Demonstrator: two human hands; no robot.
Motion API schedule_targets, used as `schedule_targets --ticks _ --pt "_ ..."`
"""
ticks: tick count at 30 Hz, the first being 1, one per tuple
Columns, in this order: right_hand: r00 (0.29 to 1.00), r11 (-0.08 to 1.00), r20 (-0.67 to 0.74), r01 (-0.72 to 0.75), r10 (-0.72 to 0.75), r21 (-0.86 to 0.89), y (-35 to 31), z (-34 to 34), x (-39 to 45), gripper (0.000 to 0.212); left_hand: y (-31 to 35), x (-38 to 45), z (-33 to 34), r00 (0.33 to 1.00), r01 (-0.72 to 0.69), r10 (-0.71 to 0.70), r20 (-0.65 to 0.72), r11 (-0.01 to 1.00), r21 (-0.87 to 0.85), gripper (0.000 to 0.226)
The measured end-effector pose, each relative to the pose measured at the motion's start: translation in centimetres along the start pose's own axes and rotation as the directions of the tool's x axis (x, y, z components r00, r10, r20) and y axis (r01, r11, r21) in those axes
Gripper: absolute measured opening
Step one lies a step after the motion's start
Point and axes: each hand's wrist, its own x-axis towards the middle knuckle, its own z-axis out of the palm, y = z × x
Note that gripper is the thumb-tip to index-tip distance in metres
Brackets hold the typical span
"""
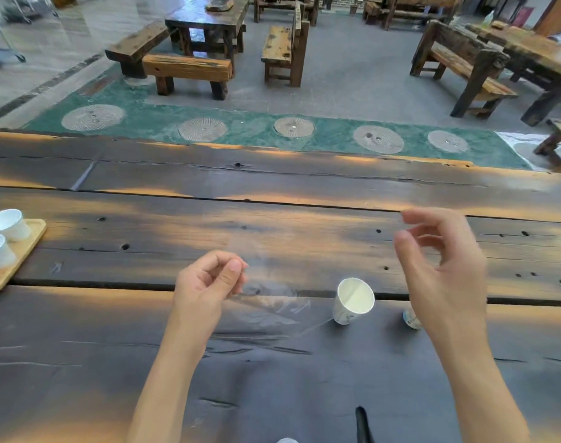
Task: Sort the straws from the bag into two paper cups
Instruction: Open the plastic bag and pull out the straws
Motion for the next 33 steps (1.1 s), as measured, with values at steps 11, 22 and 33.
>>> schedule_targets --ticks 11,22,33 --pt "0.767 0.994 0.637 0.109 -0.075 -0.014 -1.3 5.6 -1.0 0.032 1.5 0.2 -0.5 0.986 -0.086 0.062 0.153 0.984 0.157 0.015" --pt "0.666 0.998 0.746 -0.044 -0.001 0.040 -2.3 6.3 -1.1 0.017 -0.7 -0.1 -1.5 0.990 -0.138 0.133 0.039 0.969 0.206 0.027" --pt "0.686 0.712 0.715 -0.569 0.134 0.411 -3.2 4.8 0.4 0.022 -14.2 -4.6 2.5 0.662 0.663 -0.747 0.061 0.546 -0.511 0.068"
